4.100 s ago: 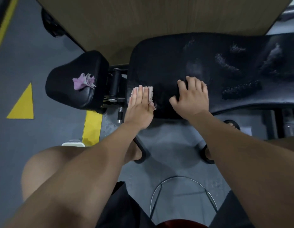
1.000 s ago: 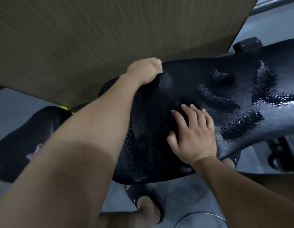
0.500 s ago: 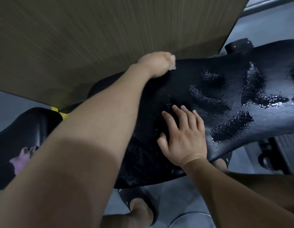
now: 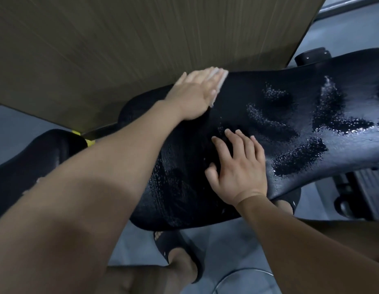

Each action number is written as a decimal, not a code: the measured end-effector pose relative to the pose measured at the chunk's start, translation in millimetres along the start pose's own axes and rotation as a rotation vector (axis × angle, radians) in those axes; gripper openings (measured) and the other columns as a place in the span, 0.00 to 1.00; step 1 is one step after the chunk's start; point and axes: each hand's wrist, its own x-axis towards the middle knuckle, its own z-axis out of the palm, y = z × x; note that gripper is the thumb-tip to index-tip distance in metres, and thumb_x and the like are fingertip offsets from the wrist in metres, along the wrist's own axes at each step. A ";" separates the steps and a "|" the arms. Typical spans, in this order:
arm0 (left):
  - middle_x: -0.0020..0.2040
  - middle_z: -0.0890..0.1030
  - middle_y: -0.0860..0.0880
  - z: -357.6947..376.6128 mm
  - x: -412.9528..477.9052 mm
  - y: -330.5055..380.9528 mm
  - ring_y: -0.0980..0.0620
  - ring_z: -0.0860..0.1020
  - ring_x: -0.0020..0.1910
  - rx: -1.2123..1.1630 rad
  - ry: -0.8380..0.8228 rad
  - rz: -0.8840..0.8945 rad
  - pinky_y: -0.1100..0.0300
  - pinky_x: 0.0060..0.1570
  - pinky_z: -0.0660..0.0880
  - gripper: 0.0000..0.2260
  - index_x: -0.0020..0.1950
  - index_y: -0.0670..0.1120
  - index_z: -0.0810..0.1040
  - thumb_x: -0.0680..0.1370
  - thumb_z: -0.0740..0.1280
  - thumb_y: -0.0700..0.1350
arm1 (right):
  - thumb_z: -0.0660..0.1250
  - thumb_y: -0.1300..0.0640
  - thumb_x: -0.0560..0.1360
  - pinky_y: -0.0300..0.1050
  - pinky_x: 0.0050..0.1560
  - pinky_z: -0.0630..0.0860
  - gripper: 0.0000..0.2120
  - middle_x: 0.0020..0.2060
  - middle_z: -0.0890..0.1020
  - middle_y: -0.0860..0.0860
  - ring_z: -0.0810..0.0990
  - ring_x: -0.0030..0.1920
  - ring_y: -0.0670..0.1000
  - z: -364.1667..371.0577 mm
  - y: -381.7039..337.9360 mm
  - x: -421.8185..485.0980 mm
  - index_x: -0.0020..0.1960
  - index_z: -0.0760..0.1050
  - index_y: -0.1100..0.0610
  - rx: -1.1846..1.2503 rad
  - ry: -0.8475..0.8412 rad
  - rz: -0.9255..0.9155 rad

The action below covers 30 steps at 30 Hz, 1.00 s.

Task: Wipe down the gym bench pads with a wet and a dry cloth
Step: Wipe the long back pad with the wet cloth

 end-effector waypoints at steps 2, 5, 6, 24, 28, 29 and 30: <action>0.84 0.44 0.56 7.9 -21.9 -15.1 0.53 0.43 0.82 0.059 0.003 0.046 0.44 0.79 0.41 0.25 0.83 0.59 0.42 0.86 0.44 0.55 | 0.64 0.46 0.71 0.60 0.77 0.59 0.29 0.71 0.74 0.56 0.68 0.74 0.59 -0.8 -0.6 0.3 0.70 0.76 0.52 0.000 0.001 0.000; 0.84 0.42 0.55 12.4 -46.3 -44.1 0.53 0.40 0.82 0.082 0.020 -0.106 0.42 0.79 0.41 0.25 0.82 0.59 0.40 0.86 0.44 0.54 | 0.64 0.46 0.71 0.60 0.77 0.58 0.28 0.71 0.74 0.55 0.68 0.74 0.58 0.4 -2.0 -0.4 0.70 0.76 0.52 0.003 0.006 0.011; 0.84 0.43 0.53 12.7 -48.4 -42.6 0.51 0.41 0.82 0.073 0.030 -0.159 0.42 0.79 0.41 0.25 0.83 0.58 0.41 0.86 0.44 0.53 | 0.63 0.46 0.71 0.59 0.77 0.58 0.28 0.71 0.74 0.55 0.68 0.74 0.58 1.0 -2.1 -0.5 0.70 0.76 0.52 0.003 0.012 0.014; 0.84 0.45 0.50 39.2 -107.4 -6.6 0.49 0.41 0.82 0.095 0.069 0.045 0.48 0.80 0.43 0.26 0.83 0.54 0.43 0.85 0.45 0.54 | 0.63 0.47 0.72 0.59 0.77 0.58 0.27 0.71 0.75 0.55 0.69 0.74 0.58 1.5 -0.5 -0.8 0.70 0.76 0.53 -0.007 0.040 -0.003; 0.84 0.45 0.47 33.6 -101.1 -30.6 0.46 0.42 0.82 0.024 0.093 -0.295 0.47 0.80 0.43 0.26 0.84 0.51 0.45 0.86 0.47 0.51 | 0.62 0.46 0.73 0.58 0.78 0.57 0.27 0.71 0.74 0.55 0.68 0.74 0.58 1.6 -1.1 -1.6 0.71 0.75 0.52 -0.014 0.028 0.002; 0.84 0.44 0.45 35.5 -102.1 -19.1 0.45 0.40 0.82 0.004 0.104 -0.312 0.47 0.80 0.42 0.26 0.84 0.50 0.44 0.86 0.47 0.50 | 0.62 0.46 0.73 0.58 0.78 0.57 0.28 0.71 0.74 0.55 0.68 0.74 0.58 1.3 -1.2 -1.6 0.71 0.75 0.52 -0.012 0.026 0.003; 0.84 0.43 0.44 39.7 -106.2 -3.7 0.43 0.39 0.82 0.012 0.111 -0.288 0.47 0.80 0.41 0.26 0.83 0.49 0.43 0.86 0.46 0.50 | 0.62 0.46 0.73 0.58 0.78 0.57 0.28 0.71 0.74 0.55 0.68 0.74 0.58 0.9 -1.5 -1.3 0.71 0.75 0.52 -0.011 0.026 0.002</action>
